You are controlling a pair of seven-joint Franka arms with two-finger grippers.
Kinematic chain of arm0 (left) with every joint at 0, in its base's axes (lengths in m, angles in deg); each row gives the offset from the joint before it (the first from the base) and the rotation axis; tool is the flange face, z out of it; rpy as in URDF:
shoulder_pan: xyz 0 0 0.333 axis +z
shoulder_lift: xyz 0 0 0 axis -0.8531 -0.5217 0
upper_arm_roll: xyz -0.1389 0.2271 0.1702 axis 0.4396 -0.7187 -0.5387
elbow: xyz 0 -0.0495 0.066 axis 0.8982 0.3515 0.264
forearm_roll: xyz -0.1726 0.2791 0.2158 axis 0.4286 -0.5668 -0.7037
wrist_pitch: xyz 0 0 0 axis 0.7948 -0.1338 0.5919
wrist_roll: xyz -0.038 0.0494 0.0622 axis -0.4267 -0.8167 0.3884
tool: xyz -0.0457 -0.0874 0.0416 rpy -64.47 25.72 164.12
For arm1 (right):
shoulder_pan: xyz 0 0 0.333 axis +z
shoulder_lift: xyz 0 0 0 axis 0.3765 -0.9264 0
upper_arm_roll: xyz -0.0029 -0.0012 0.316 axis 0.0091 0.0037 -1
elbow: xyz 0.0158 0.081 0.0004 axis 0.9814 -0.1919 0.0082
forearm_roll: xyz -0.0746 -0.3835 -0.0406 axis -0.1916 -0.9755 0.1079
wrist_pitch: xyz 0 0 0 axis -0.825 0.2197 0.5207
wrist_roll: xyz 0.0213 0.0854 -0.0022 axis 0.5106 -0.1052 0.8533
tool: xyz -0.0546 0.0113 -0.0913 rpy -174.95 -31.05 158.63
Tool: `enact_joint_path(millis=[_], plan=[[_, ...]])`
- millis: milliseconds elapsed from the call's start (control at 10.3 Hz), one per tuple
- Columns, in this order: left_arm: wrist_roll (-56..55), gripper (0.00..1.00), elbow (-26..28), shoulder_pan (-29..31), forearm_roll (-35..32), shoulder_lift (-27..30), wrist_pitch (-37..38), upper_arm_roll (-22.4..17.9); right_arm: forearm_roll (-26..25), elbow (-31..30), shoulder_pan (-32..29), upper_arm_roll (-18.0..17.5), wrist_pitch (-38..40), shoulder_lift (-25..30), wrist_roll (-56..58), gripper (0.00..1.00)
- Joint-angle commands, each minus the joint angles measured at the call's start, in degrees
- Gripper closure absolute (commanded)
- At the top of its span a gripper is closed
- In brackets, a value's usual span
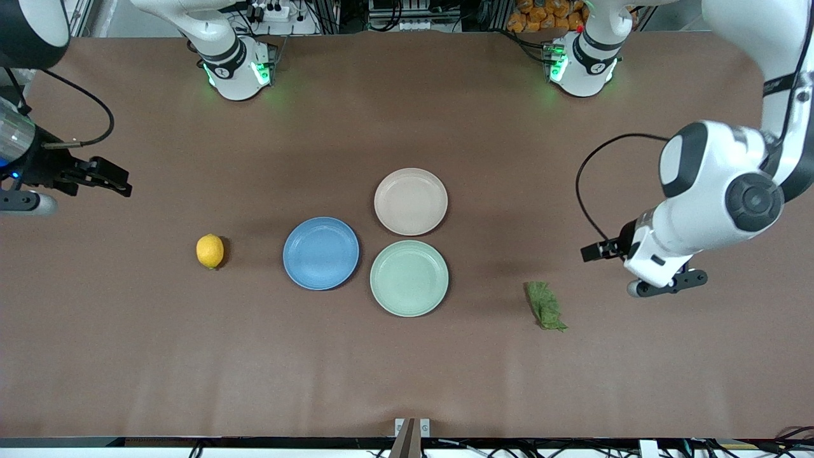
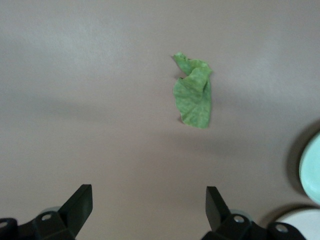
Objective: Place lemon and lettuce in plates
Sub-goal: 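Lower the left gripper onto the lettuce while the right gripper reaches the lemon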
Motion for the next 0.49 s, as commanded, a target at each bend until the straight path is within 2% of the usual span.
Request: enact_joint_path(millis=[0,194,389], plan=[[-5.0,0.00,-4.2,-2.1,-3.1,-6.5,-3.2,-0.4,0.2,-6.1,-0.8,-0.4,-5.2,0.8,1.4,0.00],[-11.4,0.00,-7.3,-4.1,-6.6,-13.1,-6.1,-0.5,1.5,-10.6,-0.8,-0.5,-10.3,0.7,1.6,0.00],[-13.9,0.00,-7.7,-4.9,-9.2,-16.0,-10.7,-0.5,2.0,-13.8,-0.7,-0.5,-13.3,0.0,2.4,0.00]])
